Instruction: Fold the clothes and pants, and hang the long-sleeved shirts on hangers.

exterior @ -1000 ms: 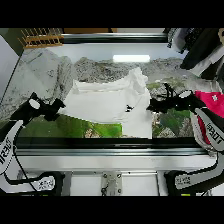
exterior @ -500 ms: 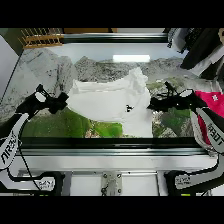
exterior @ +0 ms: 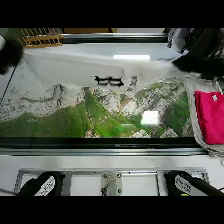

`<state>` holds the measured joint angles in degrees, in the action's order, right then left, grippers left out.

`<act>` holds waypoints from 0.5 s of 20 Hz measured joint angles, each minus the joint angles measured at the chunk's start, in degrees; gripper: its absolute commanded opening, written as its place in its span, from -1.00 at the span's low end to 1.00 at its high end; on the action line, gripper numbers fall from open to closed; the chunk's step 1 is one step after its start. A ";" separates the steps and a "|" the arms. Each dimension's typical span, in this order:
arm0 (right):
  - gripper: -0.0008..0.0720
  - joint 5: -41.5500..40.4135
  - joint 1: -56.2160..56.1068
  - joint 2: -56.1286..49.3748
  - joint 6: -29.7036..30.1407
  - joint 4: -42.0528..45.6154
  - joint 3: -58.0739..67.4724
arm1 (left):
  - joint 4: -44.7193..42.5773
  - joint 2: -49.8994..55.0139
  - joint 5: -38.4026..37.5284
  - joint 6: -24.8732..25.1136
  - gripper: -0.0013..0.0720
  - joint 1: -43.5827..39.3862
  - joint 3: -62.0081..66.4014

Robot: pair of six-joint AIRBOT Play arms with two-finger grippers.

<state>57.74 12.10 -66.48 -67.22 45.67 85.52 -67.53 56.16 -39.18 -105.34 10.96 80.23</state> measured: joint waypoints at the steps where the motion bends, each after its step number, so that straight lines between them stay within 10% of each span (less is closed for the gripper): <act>1: -0.94 -0.83 0.09 3.45 0.02 0.15 1.86 | -0.11 -3.61 0.00 0.57 -0.95 -0.17 1.64; 10: -0.94 -10.86 0.28 29.11 -0.22 3.74 6.60 | -0.48 -29.40 0.02 2.64 -0.95 -1.51 5.97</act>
<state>46.87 12.38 -37.36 -67.44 49.41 92.12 -68.01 26.76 -39.16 -102.69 9.45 86.19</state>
